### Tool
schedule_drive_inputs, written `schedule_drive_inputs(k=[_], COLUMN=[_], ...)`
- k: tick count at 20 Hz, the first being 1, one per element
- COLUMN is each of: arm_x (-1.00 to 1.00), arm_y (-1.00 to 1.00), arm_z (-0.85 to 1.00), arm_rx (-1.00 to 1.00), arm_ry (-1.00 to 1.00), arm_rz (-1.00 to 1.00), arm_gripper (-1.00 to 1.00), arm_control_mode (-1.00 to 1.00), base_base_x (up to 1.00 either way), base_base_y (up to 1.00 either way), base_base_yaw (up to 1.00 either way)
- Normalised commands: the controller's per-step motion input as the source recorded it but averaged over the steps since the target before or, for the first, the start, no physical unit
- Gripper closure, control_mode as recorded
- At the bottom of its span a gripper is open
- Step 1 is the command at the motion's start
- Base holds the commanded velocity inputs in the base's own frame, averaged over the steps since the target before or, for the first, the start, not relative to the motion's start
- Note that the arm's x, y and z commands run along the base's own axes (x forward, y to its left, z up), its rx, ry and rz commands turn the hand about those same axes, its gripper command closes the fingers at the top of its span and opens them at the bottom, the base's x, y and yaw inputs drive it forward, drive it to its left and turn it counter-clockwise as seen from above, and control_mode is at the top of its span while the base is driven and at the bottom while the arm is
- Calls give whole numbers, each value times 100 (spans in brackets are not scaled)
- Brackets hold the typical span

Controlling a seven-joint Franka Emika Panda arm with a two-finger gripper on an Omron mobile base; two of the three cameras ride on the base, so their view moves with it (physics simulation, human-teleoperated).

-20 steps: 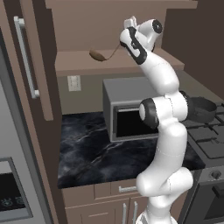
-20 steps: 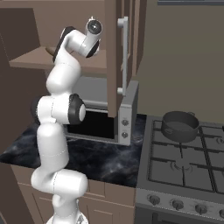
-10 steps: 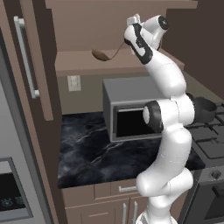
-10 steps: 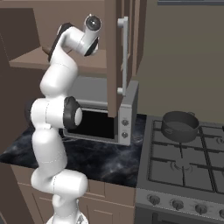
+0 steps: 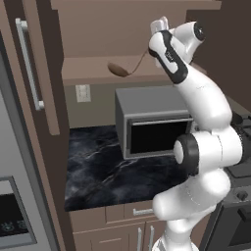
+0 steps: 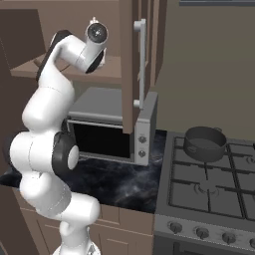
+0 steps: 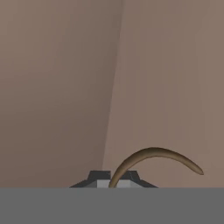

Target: Open the cabinet and move the ladle to the pot. Then close the cabinet.

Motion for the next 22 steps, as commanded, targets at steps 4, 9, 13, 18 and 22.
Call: schedule_drive_inputs(k=[4, 9, 13, 18, 22], arm_x=[-92, -88, -75, -94, -97], arm_y=[0, 0, 0, 0, 0], arm_z=[3, 16, 20, 10, 4], arm_rx=[0, 0, 0, 0, -1], arm_ry=[-17, -6, 15, 10, 2], arm_rz=[0, -2, -6, -6, -5], arm_gripper=[100, 100, 100, 100, 100], arm_control_mode=[-100, -100, -100, -100, -100], base_base_x=[0, 0, 0, 0, 0], base_base_y=[0, 0, 0, 0, 0], base_base_yaw=[0, 0, 0, 0, 0])
